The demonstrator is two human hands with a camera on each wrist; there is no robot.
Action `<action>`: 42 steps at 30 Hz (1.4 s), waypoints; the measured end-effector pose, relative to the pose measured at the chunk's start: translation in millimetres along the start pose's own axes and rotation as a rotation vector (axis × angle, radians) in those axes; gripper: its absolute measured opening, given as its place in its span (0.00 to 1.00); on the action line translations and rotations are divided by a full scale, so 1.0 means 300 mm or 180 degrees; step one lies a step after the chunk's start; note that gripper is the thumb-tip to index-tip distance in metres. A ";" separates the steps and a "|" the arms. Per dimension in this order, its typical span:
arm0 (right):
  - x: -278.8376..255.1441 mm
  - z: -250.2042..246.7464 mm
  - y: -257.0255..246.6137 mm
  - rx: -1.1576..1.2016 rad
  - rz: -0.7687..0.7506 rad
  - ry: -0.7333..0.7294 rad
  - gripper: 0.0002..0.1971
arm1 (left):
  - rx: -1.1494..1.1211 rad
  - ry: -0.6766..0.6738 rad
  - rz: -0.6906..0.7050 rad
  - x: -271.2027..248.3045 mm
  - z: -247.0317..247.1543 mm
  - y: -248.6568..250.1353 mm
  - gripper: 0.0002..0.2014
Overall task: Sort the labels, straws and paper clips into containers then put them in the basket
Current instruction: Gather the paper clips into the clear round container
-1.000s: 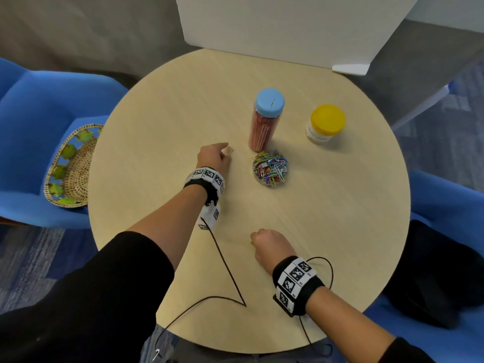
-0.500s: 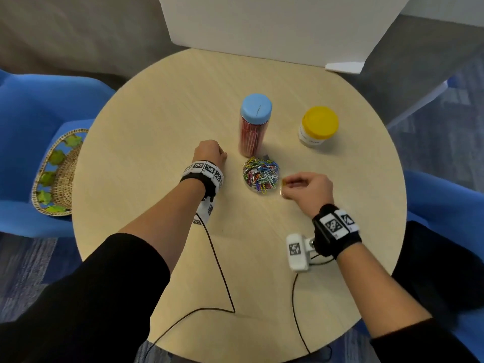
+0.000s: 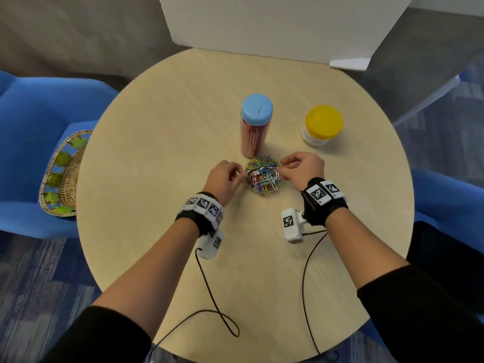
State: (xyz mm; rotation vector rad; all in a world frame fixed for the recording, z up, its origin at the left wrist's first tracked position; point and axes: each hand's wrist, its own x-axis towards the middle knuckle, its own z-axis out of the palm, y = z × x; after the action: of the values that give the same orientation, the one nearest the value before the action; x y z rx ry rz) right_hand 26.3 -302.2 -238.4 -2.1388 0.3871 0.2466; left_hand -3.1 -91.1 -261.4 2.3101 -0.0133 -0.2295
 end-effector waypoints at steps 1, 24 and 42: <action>0.000 0.005 0.004 -0.0017 -0.0033 0.0007 0.09 | -0.0073 -0.0009 0.0087 -0.016 0.014 0.010 0.04; 0.011 -0.031 0.066 0.0016 -0.0038 -0.0176 0.03 | -0.0055 0.0101 0.0218 -0.005 0.062 0.012 0.03; -0.134 -0.059 0.075 -0.0156 -0.0036 -0.0215 0.08 | -0.0046 0.0471 0.0007 -0.061 0.013 -0.020 0.06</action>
State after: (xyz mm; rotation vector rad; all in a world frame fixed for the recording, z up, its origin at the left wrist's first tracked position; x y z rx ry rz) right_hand -18.8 -321.6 -233.0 -2.1738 0.3330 0.3239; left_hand -22.2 -88.3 -265.2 2.3071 0.0600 -0.0570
